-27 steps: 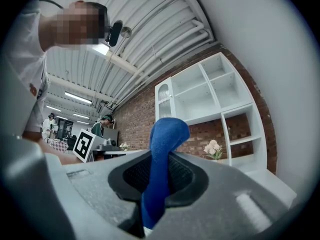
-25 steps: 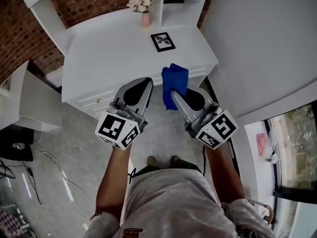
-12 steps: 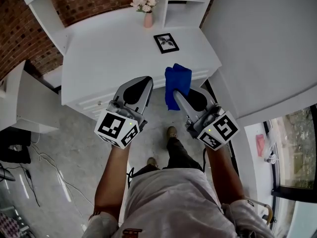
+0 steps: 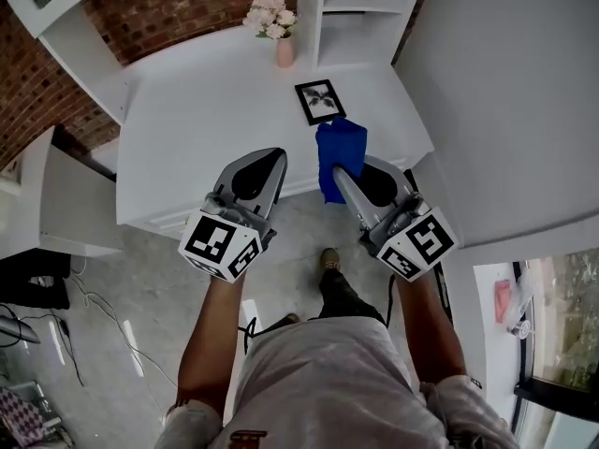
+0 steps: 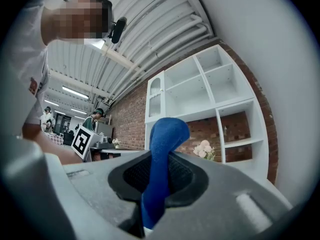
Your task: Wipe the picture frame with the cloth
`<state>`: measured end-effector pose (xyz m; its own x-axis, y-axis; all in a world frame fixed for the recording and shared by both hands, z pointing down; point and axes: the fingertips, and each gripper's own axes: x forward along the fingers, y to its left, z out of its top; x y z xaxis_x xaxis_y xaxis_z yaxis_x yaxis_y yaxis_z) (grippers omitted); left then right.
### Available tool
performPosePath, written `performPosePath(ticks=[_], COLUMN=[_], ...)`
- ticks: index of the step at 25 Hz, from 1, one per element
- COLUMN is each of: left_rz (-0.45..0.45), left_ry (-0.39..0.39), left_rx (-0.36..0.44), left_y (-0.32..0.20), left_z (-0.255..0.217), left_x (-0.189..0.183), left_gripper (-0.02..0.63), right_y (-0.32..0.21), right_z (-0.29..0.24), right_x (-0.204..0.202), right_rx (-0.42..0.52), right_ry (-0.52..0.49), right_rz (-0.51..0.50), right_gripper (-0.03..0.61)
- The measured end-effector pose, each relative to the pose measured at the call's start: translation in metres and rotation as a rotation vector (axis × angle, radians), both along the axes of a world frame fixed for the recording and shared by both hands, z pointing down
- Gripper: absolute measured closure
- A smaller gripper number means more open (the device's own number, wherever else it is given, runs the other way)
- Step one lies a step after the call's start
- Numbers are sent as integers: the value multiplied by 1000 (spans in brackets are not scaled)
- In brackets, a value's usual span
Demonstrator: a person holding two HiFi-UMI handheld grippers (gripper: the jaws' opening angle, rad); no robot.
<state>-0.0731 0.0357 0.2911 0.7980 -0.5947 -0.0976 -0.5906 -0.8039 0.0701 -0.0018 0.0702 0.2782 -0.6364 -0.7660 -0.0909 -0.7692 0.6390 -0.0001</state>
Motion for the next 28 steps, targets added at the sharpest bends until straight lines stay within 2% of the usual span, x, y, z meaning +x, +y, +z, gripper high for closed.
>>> performPosePath(ticks=[12,21,28], left_rz=[-107,-162,-167], left_ry=[-80,-122,-146], left_rx=[-58,-126,-161], left_y=[-121,-178,-219], left_z=[26,47,69], left_x=[72,84,78], left_gripper=[614,614,614], right_y=[-128,-193,-223], right_z=[11,24,41], right_x=[79,92,81], right_rx=[-36,-104,-147], right_ry=[3,11,22], right_rz=[-100,-132,-119], right_gripper=[522,522,522])
